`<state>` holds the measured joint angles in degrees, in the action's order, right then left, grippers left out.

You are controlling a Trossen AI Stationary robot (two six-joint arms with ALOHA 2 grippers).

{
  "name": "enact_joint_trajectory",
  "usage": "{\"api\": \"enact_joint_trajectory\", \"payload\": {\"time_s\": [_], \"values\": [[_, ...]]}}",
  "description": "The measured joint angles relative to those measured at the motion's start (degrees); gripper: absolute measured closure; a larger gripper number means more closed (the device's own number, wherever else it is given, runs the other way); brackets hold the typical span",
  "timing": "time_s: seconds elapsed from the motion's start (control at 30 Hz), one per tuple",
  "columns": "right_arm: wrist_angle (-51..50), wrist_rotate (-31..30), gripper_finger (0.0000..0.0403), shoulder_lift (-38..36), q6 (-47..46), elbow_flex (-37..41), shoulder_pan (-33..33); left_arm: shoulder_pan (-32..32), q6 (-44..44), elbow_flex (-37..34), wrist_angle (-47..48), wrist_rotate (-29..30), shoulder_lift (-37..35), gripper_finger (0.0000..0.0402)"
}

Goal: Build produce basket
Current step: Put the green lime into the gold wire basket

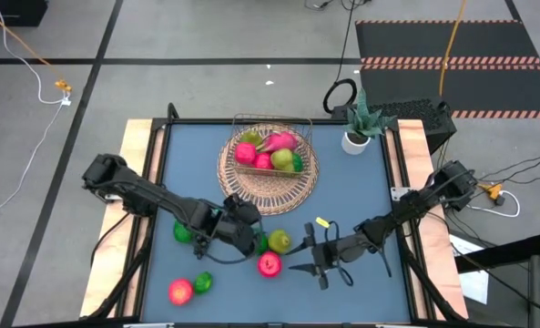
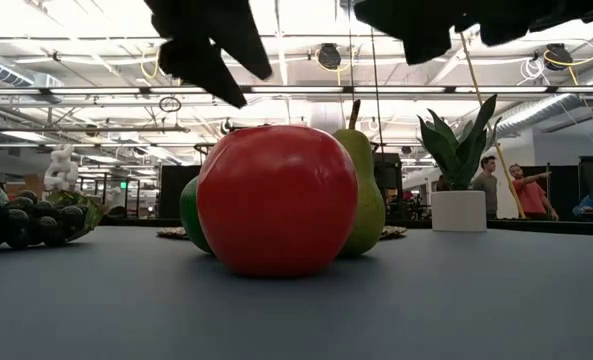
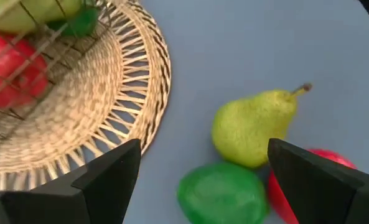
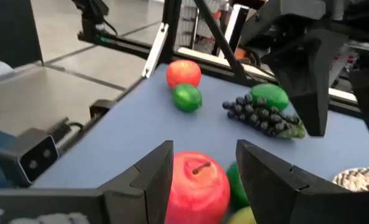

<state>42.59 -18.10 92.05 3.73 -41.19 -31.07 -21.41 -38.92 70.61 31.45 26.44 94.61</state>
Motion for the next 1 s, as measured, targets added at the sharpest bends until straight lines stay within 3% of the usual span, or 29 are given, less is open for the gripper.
{"api": "enact_joint_trajectory", "payload": {"time_s": [0.17,0.37,0.5,0.67,0.87,1.0], "values": [[-1.2,-0.1,0.0223,0.0,3.6,0.0,0.1,0.0,-1.6,0.0,-1.1,-0.6,2.9,0.0050],[-2.3,-3.2,0.0167,-2.3,11.2,0.1,-0.7,-0.1,0.0,0.0,-1.3,-1.4,2.9,0.0050],[-6.5,-4.4,0.0116,-5.4,7.0,0.1,-0.9,-0.9,1.7,0.1,-1.8,-1.6,3.4,0.0050],[-8.7,-4.4,0.0068,-4.2,-2.5,0.0,-0.9,-1.6,4.7,0.0,-3.2,-2.4,5.6,0.0050],[-10.9,-5.8,0.0053,-1.2,-5.2,0.1,1.8,-1.6,6.1,0.1,-4.5,-2.4,7.1,0.0050],[-8.1,-5.7,0.0056,2.0,-5.5,0.1,2.9,-1.7,5.7,0.1,-0.6,-2.5,7.0,0.0050]]}}
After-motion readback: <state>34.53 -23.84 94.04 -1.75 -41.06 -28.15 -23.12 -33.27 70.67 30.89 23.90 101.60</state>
